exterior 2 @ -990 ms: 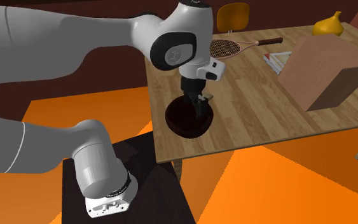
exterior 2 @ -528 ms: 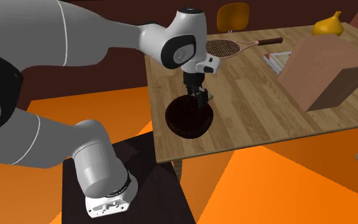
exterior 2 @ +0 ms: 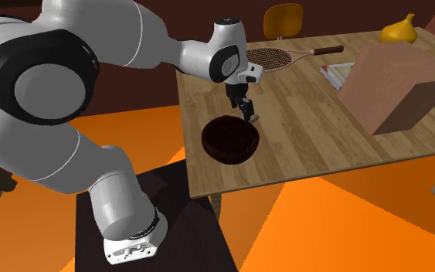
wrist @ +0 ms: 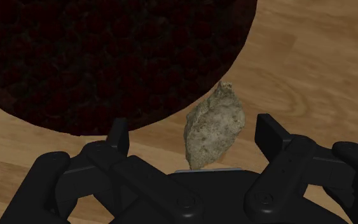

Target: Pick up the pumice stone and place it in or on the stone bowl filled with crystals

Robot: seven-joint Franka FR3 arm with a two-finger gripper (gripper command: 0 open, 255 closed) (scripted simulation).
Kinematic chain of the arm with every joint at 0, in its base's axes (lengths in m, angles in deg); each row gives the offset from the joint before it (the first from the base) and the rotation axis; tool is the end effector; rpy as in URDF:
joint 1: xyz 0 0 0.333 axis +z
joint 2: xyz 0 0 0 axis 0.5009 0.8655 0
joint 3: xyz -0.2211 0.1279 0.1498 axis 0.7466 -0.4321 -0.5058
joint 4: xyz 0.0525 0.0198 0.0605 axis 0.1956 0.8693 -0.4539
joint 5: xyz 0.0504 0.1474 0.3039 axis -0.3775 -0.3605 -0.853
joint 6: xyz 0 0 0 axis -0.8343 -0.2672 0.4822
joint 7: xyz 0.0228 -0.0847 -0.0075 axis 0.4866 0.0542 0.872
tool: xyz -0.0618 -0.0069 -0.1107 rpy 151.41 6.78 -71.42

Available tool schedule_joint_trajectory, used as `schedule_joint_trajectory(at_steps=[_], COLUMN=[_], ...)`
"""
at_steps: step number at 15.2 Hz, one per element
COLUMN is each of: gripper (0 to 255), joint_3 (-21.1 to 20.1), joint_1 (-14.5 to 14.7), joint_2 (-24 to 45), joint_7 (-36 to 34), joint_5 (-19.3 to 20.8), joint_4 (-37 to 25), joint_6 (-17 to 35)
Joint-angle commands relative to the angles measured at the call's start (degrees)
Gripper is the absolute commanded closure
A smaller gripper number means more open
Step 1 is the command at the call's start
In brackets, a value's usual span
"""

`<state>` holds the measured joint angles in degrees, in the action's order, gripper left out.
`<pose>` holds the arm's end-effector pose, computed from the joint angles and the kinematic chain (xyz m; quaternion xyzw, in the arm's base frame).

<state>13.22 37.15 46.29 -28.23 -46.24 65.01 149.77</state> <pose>0.3952 0.1870 0.4038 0.9947 0.0412 0.0821 0.0468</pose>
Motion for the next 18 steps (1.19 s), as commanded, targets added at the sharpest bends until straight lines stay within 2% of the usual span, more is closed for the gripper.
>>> schedule_joint_trajectory(at_steps=[1,3,11,18], gripper=[0,0,0,0], joint_3=[-1.75,-3.28,-3.13,-3.12], joint_1=[-0.13,-0.14,-0.7,-0.69], joint_2=[3.95,8.18,13.67,13.67], joint_7=[-3.23,-6.82,-10.22,-10.22], joint_5=[2.61,5.98,10.62,10.62], joint_4=[-1.86,-4.39,-3.8,-3.8], joint_6=[2.46,4.26,9.72,9.72])
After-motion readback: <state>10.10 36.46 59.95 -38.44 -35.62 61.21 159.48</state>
